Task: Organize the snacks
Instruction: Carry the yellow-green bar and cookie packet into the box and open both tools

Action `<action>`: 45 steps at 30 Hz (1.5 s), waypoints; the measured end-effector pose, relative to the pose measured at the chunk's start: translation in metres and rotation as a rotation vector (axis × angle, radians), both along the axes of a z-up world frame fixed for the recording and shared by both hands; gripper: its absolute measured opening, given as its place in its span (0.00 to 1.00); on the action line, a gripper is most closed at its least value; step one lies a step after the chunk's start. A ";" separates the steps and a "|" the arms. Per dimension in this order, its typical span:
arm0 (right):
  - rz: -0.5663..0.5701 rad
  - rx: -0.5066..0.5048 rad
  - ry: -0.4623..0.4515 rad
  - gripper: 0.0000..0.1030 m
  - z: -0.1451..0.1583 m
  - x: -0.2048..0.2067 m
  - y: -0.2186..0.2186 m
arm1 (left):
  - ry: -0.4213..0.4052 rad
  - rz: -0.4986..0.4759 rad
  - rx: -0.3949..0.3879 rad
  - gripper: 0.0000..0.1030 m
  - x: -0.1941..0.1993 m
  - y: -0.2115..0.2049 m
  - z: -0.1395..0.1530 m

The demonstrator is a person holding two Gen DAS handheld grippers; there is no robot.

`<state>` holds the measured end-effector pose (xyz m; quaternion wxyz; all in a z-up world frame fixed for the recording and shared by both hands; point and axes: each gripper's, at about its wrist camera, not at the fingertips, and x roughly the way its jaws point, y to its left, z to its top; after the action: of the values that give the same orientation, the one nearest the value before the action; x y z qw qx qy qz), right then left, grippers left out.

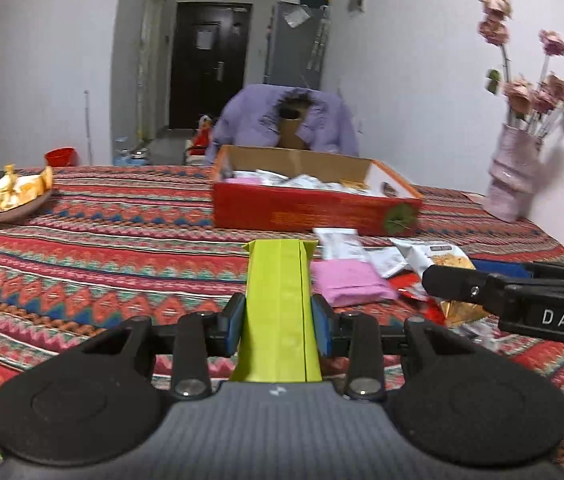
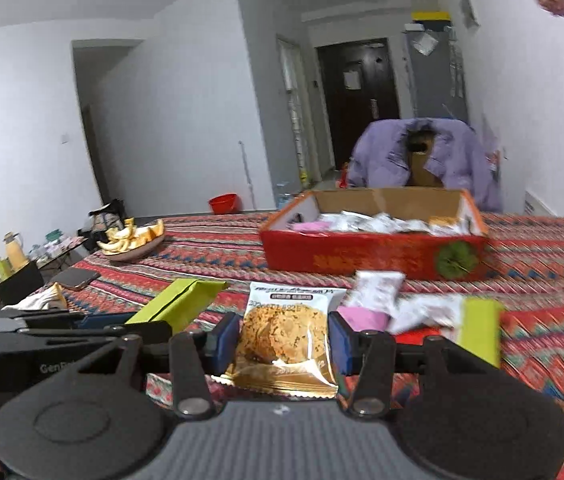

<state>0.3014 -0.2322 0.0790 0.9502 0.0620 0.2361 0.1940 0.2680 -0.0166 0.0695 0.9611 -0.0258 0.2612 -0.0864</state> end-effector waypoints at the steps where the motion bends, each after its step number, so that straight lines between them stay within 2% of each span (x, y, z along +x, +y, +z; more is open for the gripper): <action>1: -0.011 0.001 -0.001 0.46 0.000 -0.002 -0.006 | 0.002 -0.009 0.000 0.35 0.000 -0.006 0.001; 6: -0.039 0.015 -0.016 0.46 0.005 0.000 -0.033 | 0.020 -0.046 -0.003 0.35 0.022 -0.027 0.011; 11: -0.073 0.060 -0.054 0.46 0.020 0.034 -0.065 | 0.021 -0.096 -0.001 0.35 0.086 -0.050 0.038; 14: -0.079 0.068 -0.063 0.46 0.033 0.073 -0.080 | 0.029 -0.103 0.006 0.35 0.137 -0.069 0.048; 18: -0.093 0.084 -0.052 0.46 0.042 0.143 -0.091 | 0.059 -0.097 0.011 0.35 0.215 -0.095 0.052; 25: -0.122 0.042 0.114 0.46 0.013 0.281 -0.090 | 0.134 -0.046 -0.009 0.35 0.332 -0.122 0.034; 29: -0.148 -0.042 0.148 0.47 -0.009 0.323 -0.081 | 0.185 -0.047 -0.038 0.35 0.371 -0.133 0.017; 34: -0.159 -0.107 0.154 0.48 -0.029 0.331 -0.073 | 0.223 -0.051 -0.053 0.35 0.391 -0.138 -0.008; 36: -0.162 -0.115 0.146 0.55 -0.033 0.330 -0.073 | 0.241 -0.054 -0.069 0.35 0.394 -0.140 -0.013; 37: -0.167 -0.117 0.140 0.55 -0.034 0.329 -0.073 | 0.248 -0.060 -0.074 0.35 0.395 -0.141 -0.015; 40: -0.190 -0.114 0.127 0.56 -0.032 0.326 -0.079 | 0.232 -0.074 -0.074 0.40 0.390 -0.137 -0.012; 45: -0.193 -0.091 0.136 0.68 -0.017 0.318 -0.089 | 0.181 -0.065 -0.017 0.48 0.375 -0.120 0.005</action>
<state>0.6192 -0.3213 0.0615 0.9481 0.0544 0.3012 0.0861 0.6433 -0.1368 0.0748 0.9300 -0.0332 0.3470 -0.1168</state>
